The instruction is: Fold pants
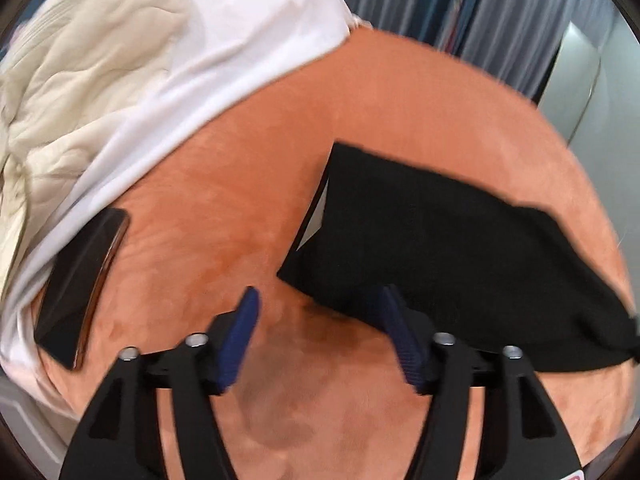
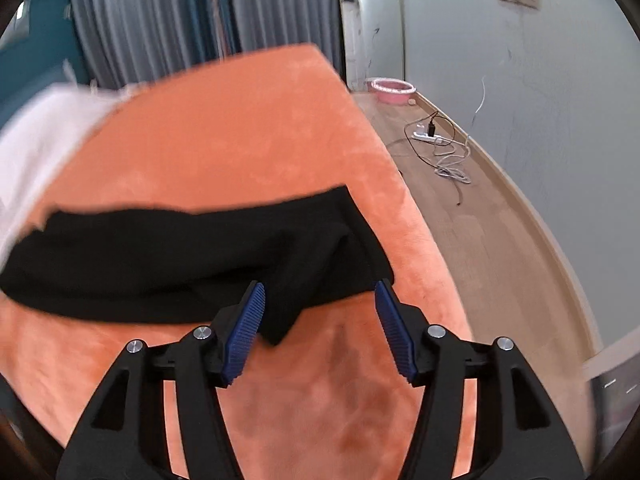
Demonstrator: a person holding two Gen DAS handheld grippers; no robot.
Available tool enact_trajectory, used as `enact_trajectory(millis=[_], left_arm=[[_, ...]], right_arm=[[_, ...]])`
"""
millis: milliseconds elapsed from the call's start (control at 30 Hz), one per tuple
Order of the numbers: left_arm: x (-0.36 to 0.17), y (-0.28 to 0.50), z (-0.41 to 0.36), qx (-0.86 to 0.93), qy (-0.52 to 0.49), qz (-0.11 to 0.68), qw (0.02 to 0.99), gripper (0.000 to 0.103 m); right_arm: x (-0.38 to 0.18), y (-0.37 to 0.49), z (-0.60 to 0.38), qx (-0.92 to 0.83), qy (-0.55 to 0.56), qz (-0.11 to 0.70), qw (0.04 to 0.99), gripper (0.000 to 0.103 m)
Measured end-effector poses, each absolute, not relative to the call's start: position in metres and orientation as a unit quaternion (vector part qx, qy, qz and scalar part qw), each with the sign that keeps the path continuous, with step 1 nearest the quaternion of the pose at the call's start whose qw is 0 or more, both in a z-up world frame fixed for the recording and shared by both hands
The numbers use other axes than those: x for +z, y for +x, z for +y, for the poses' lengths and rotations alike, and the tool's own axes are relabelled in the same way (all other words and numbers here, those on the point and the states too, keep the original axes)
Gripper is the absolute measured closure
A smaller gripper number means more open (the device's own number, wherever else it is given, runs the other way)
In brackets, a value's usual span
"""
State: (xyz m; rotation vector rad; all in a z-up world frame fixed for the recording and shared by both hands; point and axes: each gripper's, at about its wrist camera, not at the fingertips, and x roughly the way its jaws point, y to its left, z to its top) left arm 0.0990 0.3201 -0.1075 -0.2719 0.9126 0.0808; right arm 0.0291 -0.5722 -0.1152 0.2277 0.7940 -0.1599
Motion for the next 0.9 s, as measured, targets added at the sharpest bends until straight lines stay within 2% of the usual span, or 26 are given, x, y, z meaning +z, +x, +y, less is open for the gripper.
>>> enact_trajectory(millis=[33,233,433,567,600,633,667,700,767,900], left_arm=[[-0.103,0.093,0.321,0.034,-0.151,0.431,0.889,0.033],[-0.117,0.085,0.307,-0.014,-0.277,0.439,0.854,0.033],[-0.156,0.109,0.308,-0.029,-0.430,0.446,0.785,0.036],[-0.140,0.123,0.317,-0.013,-0.431,0.418,0.800,0.041],[-0.134,0.129,0.317,-0.013,-0.418,0.418,0.806,0.049],[-0.131,0.137,0.315,-0.016,-0.403,0.427,0.809,0.073],[-0.130,0.145,0.313,-0.024,-0.385,0.443,0.809,0.091],[-0.133,0.158,0.309,-0.035,-0.364,0.468,0.805,0.103],[-0.132,0.166,0.311,-0.026,-0.340,0.483,0.807,0.103],[-0.104,0.151,0.340,0.011,-0.324,0.450,0.832,0.103]], right_arm=[[-0.110,0.022,-0.571,-0.073,0.129,0.373,0.916,0.047],[-0.106,-0.002,-0.534,-0.034,0.198,0.323,0.925,0.047],[-0.125,-0.003,-0.479,0.004,0.216,0.349,0.912,0.047],[-0.132,-0.011,-0.450,0.026,0.221,0.368,0.903,0.047],[-0.132,-0.010,-0.448,0.027,0.221,0.370,0.902,0.047],[-0.132,-0.008,-0.443,0.027,0.220,0.370,0.902,0.047],[-0.133,-0.008,-0.439,0.030,0.221,0.371,0.901,0.047],[-0.134,-0.007,-0.436,0.031,0.222,0.372,0.901,0.047],[-0.135,-0.003,-0.436,0.029,0.226,0.374,0.899,0.047],[-0.130,-0.005,-0.439,0.010,0.230,0.367,0.901,0.047]])
